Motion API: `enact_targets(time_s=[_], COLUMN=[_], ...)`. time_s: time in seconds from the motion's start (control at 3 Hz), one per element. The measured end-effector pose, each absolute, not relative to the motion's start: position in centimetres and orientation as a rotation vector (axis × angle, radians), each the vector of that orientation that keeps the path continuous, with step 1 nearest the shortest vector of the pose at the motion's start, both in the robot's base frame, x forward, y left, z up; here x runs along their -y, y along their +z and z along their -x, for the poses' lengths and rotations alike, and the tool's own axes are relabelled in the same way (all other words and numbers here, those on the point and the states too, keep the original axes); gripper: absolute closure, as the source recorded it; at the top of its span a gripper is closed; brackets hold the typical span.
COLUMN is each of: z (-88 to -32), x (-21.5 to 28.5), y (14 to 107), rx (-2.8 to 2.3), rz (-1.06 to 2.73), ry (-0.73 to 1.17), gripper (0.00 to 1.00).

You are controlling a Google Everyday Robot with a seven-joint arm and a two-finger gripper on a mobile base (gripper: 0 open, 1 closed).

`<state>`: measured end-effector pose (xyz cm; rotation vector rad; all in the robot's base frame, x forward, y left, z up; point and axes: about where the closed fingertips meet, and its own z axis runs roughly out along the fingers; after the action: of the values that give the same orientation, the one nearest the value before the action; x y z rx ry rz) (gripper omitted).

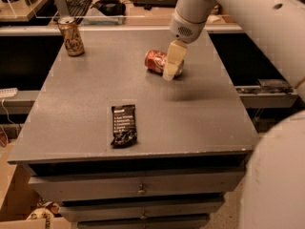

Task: Place coke can upright

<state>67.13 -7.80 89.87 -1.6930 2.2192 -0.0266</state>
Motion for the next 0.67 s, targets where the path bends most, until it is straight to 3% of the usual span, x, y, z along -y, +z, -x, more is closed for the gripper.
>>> enact_targets(time_s=[0.67], z=[-72.1], x=[4.6], y=[86.2], rx=[-2.36], rz=[1.575], ry=[0.015], gripper=[0.02])
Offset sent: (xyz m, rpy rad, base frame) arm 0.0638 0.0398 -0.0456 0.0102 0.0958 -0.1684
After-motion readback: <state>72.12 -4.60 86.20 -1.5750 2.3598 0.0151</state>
